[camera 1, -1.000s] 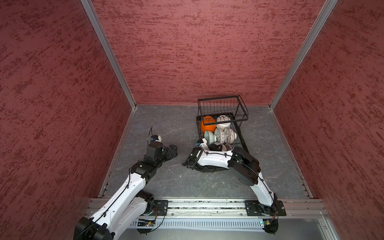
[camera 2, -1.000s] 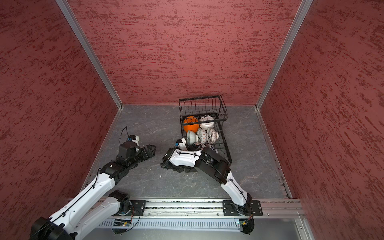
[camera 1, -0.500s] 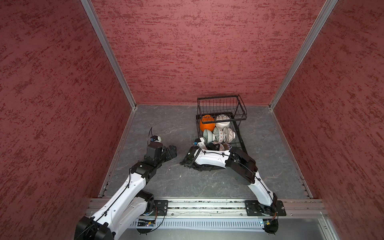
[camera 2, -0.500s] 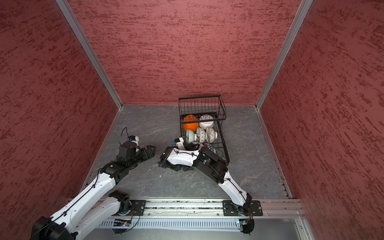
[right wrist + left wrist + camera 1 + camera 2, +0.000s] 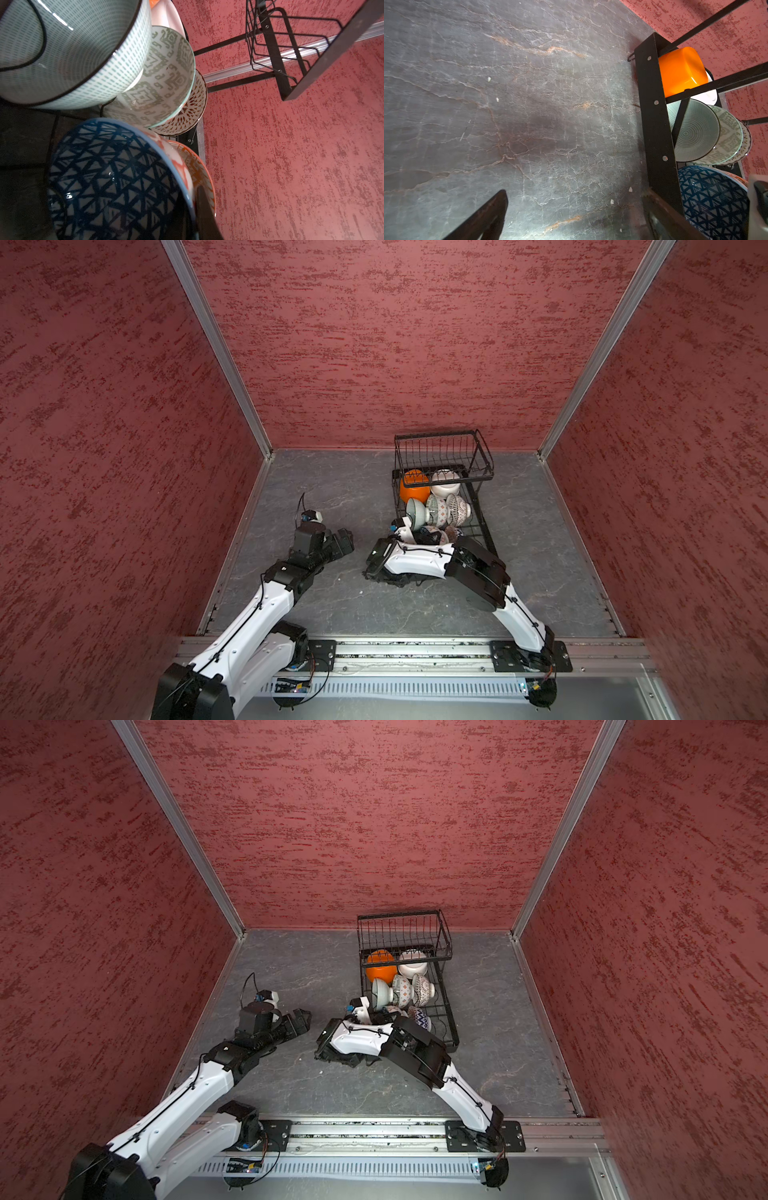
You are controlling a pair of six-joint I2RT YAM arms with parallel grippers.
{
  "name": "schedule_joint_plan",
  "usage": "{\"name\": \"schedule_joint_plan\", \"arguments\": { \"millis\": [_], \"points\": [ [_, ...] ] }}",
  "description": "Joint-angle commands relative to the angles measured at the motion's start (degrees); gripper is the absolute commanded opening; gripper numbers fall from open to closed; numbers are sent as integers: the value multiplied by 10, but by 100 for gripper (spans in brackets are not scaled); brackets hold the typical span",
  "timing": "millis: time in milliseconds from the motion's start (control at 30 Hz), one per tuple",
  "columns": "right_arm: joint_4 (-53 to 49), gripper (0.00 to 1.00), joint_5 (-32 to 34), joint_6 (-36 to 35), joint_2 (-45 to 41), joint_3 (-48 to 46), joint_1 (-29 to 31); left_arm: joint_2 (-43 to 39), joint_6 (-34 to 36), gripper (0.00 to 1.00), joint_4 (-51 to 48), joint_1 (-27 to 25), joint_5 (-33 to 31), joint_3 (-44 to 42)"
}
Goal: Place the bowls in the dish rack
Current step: 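Press the blue-white bowl upright into the rack slot with the right gripper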
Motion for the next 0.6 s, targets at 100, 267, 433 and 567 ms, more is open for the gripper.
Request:
{"name": "schedule_joint_plan", "arguments": {
  "millis": [100, 267, 433, 567],
  "points": [
    [64, 14, -115, 78, 46, -1, 9, -2, 16, 100, 14, 6, 11, -2],
    [72, 16, -128, 85, 38, -13, 10, -7, 15, 99, 10, 7, 13, -4],
    [89, 26, -131, 72, 30, -19, 10, -6, 14, 100, 11, 7, 15, -4],
    [97, 38, -126, 58, 19, -15, 10, -6, 14, 100, 6, 8, 17, 0]
  ]
}}
